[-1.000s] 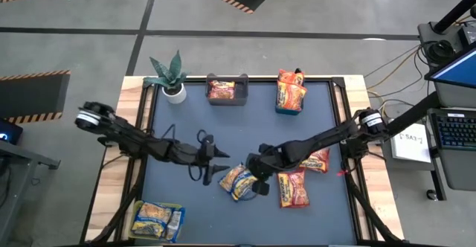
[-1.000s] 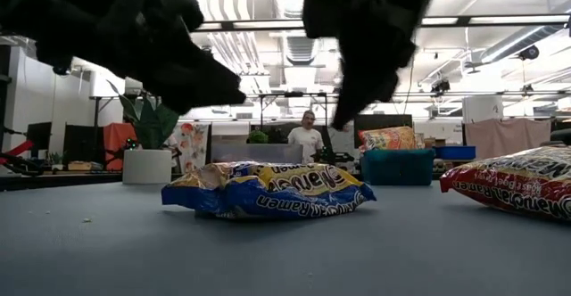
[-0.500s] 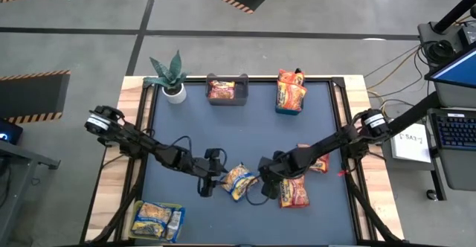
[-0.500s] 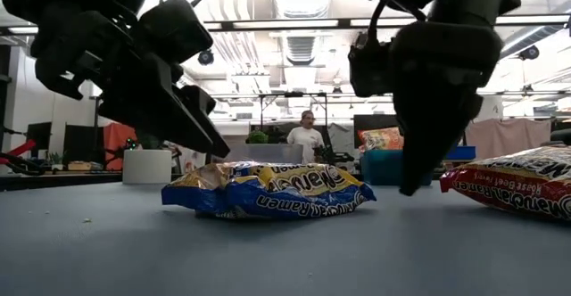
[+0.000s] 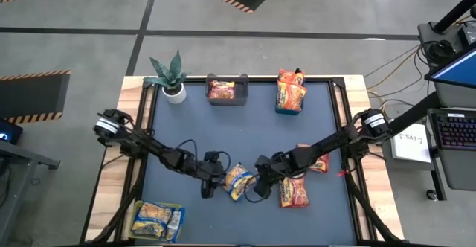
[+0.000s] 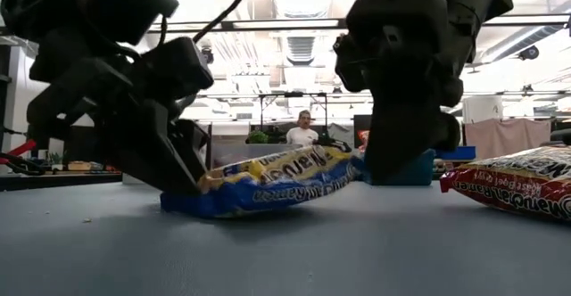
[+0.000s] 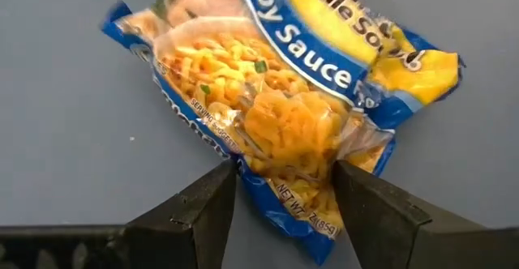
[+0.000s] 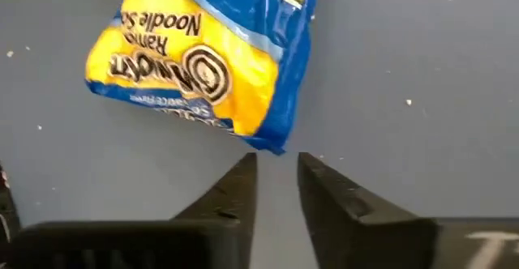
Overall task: Sort Maruchan noodles
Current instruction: Put the blue noodle pack into the yellow bin
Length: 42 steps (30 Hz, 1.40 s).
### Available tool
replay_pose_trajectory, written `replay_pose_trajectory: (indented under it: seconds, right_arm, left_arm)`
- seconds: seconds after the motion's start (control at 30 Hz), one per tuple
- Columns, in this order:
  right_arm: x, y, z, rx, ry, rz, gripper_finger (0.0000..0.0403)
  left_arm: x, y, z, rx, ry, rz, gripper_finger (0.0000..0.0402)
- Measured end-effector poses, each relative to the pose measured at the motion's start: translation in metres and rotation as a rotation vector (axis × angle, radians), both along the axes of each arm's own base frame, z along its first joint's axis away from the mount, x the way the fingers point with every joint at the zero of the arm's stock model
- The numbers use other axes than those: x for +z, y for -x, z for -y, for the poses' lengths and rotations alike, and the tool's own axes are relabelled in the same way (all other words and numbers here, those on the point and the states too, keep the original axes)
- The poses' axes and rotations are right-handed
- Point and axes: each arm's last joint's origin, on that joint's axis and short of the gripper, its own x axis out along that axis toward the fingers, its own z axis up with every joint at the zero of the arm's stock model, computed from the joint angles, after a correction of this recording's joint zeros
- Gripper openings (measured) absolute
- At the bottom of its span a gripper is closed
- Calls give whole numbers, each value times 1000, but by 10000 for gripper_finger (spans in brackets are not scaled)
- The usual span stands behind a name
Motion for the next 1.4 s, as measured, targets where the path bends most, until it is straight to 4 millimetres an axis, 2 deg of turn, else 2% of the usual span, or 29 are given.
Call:
replay_pose_trajectory:
  seconds: [0.37, 0.67, 0.83, 0.97, 1.2, 1.4]
  right_arm:
    - [6, -4, -2, -52, -44, 11, 235]
    - [6, -6, 3, -59, -39, 27, 316]
    - [0, -8, 10, -91, -18, 42, 340]
    - [-5, -14, 8, -90, -48, 117, 347]
    - [-8, -25, 5, -75, -84, 228, 346]
    - [-16, -33, 3, -78, -98, 278, 329]
  left_arm:
    - [-9, -4, 3, -1, 37, 9, 191]
    - [-9, -3, 3, -1, 41, 7, 191]
    - [-9, -3, 3, 0, 43, 9, 191]
    - [-9, -3, 3, 0, 44, 11, 191]
    - [-9, -3, 3, 0, 45, 17, 191]
    - [-10, -3, 3, 1, 43, 22, 191]
